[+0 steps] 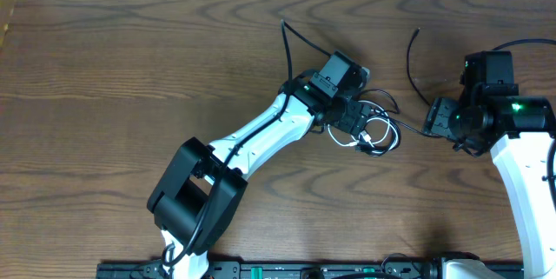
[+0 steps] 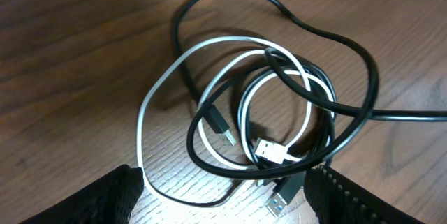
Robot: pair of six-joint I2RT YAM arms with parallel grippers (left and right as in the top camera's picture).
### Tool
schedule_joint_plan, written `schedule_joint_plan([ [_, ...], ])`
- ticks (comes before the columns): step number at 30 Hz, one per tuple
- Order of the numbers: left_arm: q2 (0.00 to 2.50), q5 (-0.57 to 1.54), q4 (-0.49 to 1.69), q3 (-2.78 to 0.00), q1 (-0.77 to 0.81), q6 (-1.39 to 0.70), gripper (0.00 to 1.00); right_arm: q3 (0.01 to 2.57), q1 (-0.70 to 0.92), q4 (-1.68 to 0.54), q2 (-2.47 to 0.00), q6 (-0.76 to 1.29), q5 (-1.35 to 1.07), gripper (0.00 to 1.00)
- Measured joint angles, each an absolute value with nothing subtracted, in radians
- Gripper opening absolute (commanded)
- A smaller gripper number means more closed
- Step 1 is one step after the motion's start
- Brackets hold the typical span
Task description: Untangle cables
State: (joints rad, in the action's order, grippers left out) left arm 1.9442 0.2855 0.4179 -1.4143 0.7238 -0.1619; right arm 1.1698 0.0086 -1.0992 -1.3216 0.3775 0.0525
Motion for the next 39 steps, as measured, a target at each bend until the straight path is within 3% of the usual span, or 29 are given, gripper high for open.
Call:
schedule_joint_plan([
  [19, 1.977, 0.272, 0.354, -1.414, 0.772, 0.121, 0.82, 1.17, 0.009, -1.1, -1.322, 0.377, 0.051, 0.71],
  [22, 2.023, 0.263, 0.351, -1.414, 0.772, 0.139, 0.49, 1.17, 0.009, -1.1, -1.322, 0.376, 0.048, 0.71],
  [24, 2.045, 0.255, 0.352, -1.414, 0.772, 0.138, 0.13, 1.17, 0.009, -1.1, -1.321, 0.374, 0.048, 0.72],
  [25, 2.05, 0.253, 0.352, -1.414, 0.772, 0.136, 0.08, 1.17, 0.009, -1.1, -1.322, 0.374, 0.048, 0.72],
  [32, 2.017, 0.23, 0.357, -1.414, 0.765, 0.139, 0.08, 1.17, 0.009, -1.085, -1.322, 0.373, 0.032, 0.77],
  [39, 1.795, 0.226, 0.358, -1.414, 0.746, 0.079, 0.08, 1.17, 0.009, -1.044, -1.322, 0.308, -0.101, 0.76],
])
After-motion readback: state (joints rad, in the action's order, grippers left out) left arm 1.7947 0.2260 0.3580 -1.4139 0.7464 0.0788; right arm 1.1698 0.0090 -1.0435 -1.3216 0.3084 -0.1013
